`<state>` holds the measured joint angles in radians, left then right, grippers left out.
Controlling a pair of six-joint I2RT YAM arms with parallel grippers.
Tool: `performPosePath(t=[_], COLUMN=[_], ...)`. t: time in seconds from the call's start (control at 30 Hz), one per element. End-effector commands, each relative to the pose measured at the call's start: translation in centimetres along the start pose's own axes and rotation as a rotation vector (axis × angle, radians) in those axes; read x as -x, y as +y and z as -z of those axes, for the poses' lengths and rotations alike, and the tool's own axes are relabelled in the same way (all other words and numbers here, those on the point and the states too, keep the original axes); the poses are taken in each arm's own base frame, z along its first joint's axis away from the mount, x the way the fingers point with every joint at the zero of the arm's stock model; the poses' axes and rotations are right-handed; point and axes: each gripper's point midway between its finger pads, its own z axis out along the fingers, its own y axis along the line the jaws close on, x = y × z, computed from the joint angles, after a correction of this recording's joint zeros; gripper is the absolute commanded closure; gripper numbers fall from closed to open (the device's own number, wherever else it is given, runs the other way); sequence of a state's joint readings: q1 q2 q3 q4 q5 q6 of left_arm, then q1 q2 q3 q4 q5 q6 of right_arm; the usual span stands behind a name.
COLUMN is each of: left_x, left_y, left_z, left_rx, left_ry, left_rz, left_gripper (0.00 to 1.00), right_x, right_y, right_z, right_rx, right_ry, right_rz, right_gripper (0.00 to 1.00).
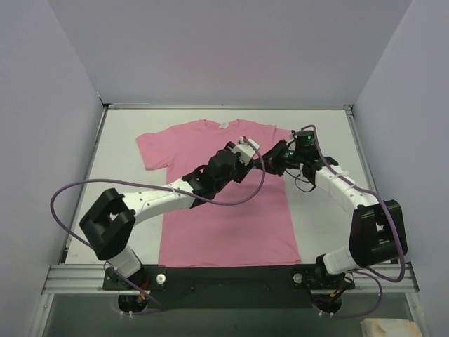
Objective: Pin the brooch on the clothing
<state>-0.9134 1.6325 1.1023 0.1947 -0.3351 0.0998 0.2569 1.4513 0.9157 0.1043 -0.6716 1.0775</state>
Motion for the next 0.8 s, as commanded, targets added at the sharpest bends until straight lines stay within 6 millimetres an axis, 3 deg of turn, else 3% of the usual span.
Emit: performPosePath(t=[0.0, 0.27, 0.77], left_x=[1.5, 1.3, 2.2], left_y=[-0.3, -0.8, -2.7], left_z=[1.0, 2.0, 1.3], left_rx=[-0.051, -0.095, -0.145], left_ry=[-0.056, -0.064, -0.076], left_rz=[-0.003, -0.012, -0.012], left_gripper=[0.37, 0.39, 0.42], right_x=[-0.9, -1.1, -2.1], right_y=[1.2, 1.3, 1.5], right_z=[0.6, 0.5, -0.4], right_rx=[0.038, 0.051, 0.055], right_ry=[0.035, 0.048, 0.087], right_rz=[-0.019, -0.036, -0.055], right_gripper=[0.98, 0.99, 0.99])
